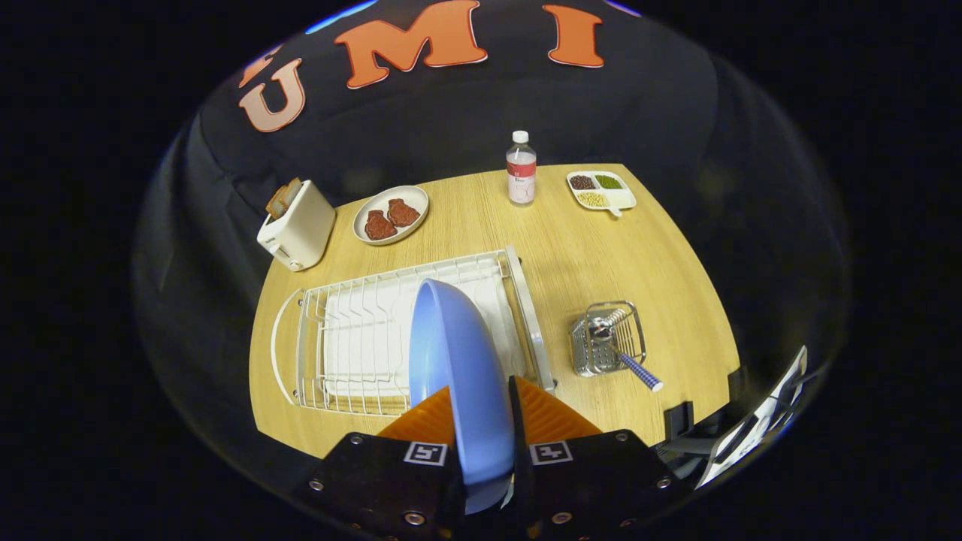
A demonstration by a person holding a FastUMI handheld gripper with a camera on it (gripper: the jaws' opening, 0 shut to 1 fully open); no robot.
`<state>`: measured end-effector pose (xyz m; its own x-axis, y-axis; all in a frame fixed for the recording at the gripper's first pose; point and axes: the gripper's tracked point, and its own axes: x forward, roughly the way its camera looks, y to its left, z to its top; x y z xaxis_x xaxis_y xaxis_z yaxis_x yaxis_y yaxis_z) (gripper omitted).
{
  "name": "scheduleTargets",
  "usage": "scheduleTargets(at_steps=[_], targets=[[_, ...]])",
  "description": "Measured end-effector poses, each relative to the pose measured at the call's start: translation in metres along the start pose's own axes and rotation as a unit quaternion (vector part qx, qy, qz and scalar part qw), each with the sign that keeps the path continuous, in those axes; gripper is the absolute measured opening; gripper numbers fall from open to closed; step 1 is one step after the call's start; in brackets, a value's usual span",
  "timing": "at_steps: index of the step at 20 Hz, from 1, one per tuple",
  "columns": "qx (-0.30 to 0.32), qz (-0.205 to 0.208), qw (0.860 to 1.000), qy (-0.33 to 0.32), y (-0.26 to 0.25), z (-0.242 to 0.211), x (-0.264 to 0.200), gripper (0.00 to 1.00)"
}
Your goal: Take the plate from the dish rack, then take the spoon from the basket and place it into the plate.
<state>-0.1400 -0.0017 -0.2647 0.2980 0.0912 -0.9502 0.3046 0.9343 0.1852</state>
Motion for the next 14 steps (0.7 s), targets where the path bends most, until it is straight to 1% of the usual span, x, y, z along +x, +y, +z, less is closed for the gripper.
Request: scheduleTargets(at_steps=[3, 9, 11, 14], targets=[[0.001, 0.018, 1.000, 0.008, -0.015, -0.032, -0.004, 0.26], [0.010, 0.096, 0.995, 0.036, -0.027, -0.087, -0.004, 0.26], [0.011, 0.113, 0.993, 0.039, -0.034, -0.099, 0.001, 0.26], [0.018, 0.126, 0.991, 0.043, -0.048, -0.115, 0.013, 0.26]])
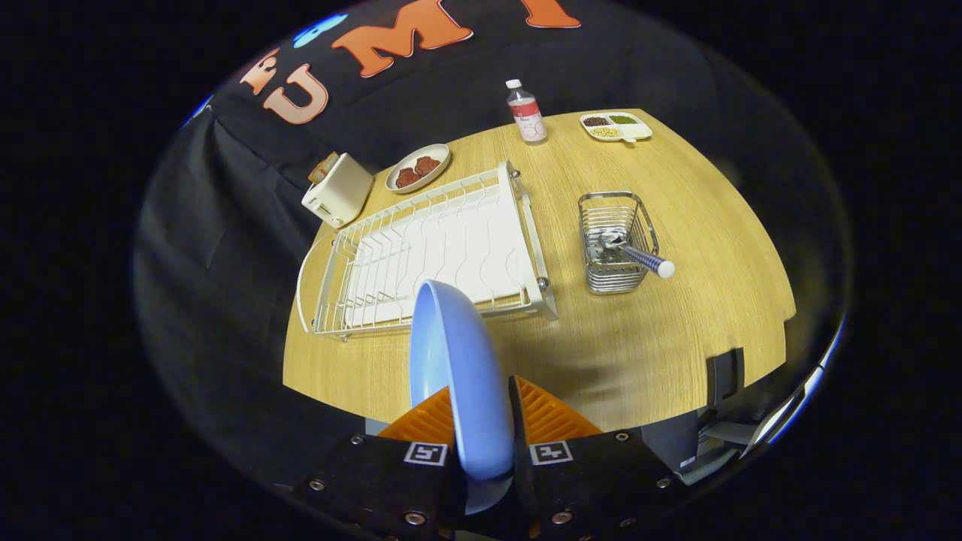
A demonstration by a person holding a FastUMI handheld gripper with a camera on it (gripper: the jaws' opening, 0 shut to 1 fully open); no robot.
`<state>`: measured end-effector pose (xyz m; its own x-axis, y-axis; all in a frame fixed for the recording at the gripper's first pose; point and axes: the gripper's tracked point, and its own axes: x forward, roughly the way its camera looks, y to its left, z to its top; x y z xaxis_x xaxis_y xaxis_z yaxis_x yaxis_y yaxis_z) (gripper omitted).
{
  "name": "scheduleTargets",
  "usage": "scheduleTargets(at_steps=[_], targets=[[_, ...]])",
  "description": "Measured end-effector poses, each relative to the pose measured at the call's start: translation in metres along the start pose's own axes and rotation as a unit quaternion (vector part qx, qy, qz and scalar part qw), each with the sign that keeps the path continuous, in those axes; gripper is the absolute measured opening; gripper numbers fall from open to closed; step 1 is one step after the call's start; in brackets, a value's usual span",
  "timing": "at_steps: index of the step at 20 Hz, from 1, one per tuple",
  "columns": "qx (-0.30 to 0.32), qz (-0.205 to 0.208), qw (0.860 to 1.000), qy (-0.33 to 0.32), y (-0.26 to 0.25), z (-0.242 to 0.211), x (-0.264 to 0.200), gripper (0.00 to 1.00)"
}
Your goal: Take the plate from the dish rack, then take the spoon from the basket and place it into the plate.
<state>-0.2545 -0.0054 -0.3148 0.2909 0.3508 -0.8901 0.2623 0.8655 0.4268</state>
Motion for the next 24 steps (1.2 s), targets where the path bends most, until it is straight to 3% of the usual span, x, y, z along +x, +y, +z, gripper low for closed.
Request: scheduleTargets(at_steps=[8, 18, 20, 24], targets=[[0.027, 0.052, 0.997, 0.042, -0.013, -0.046, 0.040, 0.25], [0.073, 0.097, 0.992, 0.043, -0.010, -0.048, 0.087, 0.26], [0.094, 0.094, 0.990, 0.046, -0.009, -0.046, 0.092, 0.27], [0.078, 0.071, 0.994, 0.040, -0.017, -0.039, 0.096, 0.35]])
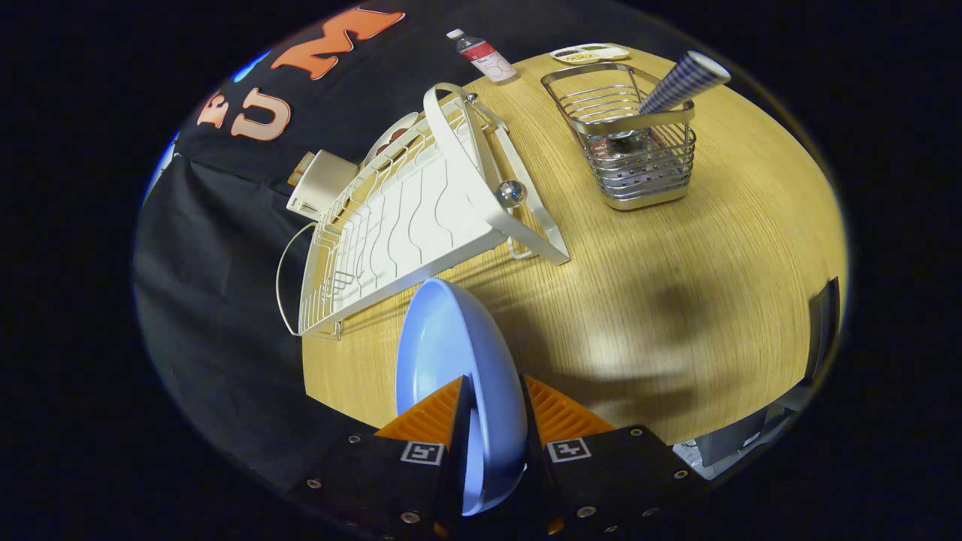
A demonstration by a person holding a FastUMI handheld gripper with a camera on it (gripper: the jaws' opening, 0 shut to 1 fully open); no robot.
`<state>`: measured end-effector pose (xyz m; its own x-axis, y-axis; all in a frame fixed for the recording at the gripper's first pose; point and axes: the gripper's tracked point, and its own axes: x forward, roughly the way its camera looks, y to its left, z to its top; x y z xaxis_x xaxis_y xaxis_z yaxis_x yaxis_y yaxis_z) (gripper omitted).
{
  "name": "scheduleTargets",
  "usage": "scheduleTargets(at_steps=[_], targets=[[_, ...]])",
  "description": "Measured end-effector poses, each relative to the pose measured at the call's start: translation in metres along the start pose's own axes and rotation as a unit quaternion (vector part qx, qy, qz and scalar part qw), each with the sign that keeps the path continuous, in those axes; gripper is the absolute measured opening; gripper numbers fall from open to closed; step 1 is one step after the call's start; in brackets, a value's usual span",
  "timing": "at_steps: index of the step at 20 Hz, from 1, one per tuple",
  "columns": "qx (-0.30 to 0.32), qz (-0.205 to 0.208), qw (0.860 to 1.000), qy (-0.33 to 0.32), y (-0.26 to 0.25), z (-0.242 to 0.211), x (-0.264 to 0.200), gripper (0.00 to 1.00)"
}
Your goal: Take the plate from the dish rack, then take the spoon from the basket and place it into the plate.
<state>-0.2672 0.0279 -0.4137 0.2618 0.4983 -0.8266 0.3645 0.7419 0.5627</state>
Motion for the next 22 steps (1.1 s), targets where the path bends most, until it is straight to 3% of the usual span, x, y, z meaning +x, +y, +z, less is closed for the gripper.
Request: scheduleTargets(at_steps=[5, 9, 13, 18, 22], targets=[[-0.018, -0.022, 0.997, -0.067, -0.023, 0.034, -0.018, 0.48], [-0.043, -0.050, 0.985, -0.161, -0.050, 0.075, -0.046, 0.56], [-0.088, -0.072, 0.956, -0.271, -0.066, 0.115, -0.077, 0.62], [-0.197, -0.107, 0.893, -0.391, -0.059, 0.152, -0.107, 0.62], [-0.231, -0.122, 0.883, -0.390, -0.061, 0.155, -0.090, 0.62]])
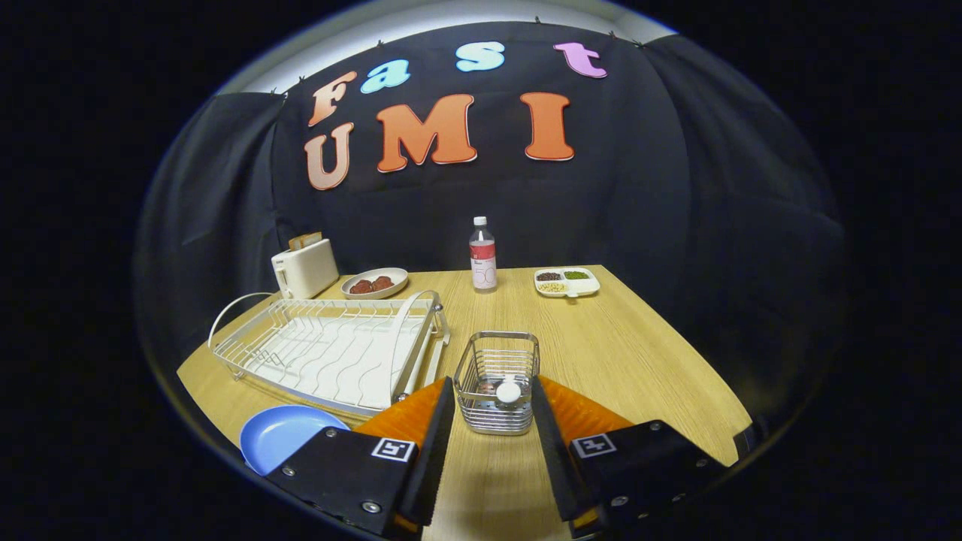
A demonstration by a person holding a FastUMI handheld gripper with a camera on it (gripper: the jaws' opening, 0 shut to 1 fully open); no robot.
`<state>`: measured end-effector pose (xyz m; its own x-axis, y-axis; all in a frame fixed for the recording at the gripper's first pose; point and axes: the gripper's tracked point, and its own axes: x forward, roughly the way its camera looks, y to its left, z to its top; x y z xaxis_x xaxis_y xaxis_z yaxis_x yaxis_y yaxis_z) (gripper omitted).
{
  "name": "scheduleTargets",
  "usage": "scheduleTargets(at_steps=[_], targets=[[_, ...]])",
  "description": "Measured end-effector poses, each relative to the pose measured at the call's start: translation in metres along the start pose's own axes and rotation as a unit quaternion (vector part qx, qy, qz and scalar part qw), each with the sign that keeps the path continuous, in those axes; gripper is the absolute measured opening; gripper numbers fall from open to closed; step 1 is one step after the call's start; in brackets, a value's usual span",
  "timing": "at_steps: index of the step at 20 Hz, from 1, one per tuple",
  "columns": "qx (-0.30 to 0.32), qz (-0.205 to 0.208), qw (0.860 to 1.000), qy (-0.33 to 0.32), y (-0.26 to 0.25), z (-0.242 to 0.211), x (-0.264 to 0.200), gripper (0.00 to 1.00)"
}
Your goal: Take the plate from the dish rack, then take the spoon from the basket and place it into the plate.
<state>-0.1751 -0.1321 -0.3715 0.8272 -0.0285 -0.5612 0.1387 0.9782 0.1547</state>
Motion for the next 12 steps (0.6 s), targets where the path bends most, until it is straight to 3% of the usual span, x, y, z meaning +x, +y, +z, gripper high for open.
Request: scheduleTargets(at_steps=[4, 8, 12], targets=[[0.005, -0.022, 1.000, -0.007, -0.016, 0.002, 0.015, 0.48], [0.033, -0.021, 0.999, 0.003, -0.023, 0.005, 0.018, 0.17], [0.031, -0.016, 0.999, 0.021, -0.022, 0.014, 0.024, 0.12]])
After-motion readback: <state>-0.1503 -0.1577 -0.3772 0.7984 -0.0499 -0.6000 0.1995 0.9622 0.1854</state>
